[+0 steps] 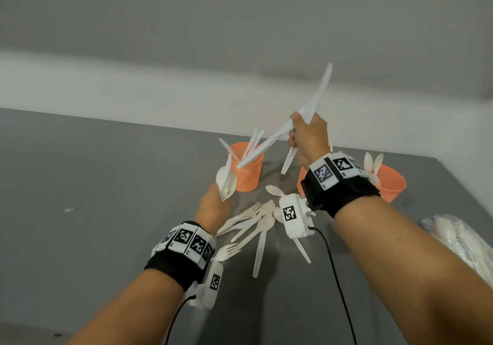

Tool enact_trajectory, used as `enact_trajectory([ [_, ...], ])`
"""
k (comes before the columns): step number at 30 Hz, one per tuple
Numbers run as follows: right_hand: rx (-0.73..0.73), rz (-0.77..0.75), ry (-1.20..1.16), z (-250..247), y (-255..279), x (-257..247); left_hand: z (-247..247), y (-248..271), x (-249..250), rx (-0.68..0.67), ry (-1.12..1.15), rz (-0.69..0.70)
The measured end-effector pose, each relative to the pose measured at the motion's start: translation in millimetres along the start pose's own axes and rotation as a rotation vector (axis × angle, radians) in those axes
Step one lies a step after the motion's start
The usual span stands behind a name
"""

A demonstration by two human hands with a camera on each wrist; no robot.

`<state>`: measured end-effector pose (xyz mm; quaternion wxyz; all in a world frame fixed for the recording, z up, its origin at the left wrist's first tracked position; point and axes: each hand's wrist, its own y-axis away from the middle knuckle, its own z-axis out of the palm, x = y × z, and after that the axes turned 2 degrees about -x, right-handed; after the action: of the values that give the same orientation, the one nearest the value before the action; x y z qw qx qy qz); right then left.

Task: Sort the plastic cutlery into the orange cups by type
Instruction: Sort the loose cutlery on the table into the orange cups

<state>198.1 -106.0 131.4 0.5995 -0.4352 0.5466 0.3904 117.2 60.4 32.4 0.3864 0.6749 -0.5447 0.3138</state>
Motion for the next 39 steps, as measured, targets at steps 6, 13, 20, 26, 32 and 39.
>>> enact_trajectory([
  [6,0.122,-0.17,0.069,29.5,-25.6,13.8,-17.9,-20.0,-7.6,0.019,0.073,-0.025],
  [13,-0.08,-0.209,0.309,52.5,-27.5,39.0,-26.2,-23.4,-4.6,-0.116,0.348,-0.011],
  [20,0.003,-0.169,-0.077,78.6,-43.7,11.7,-36.7,-27.9,7.1,-0.328,0.648,-0.043],
  [26,-0.23,-0.123,0.244,74.1,-46.6,53.0,-25.7,-25.5,3.4,-0.304,0.624,0.023],
  [32,-0.218,-0.347,0.299,64.9,-29.2,34.6,-23.0,-29.3,2.9,-0.29,0.557,0.09],
  [39,-0.796,0.014,0.297,58.6,-5.0,21.7,-18.4,-27.4,14.9,-0.46,0.571,0.119],
])
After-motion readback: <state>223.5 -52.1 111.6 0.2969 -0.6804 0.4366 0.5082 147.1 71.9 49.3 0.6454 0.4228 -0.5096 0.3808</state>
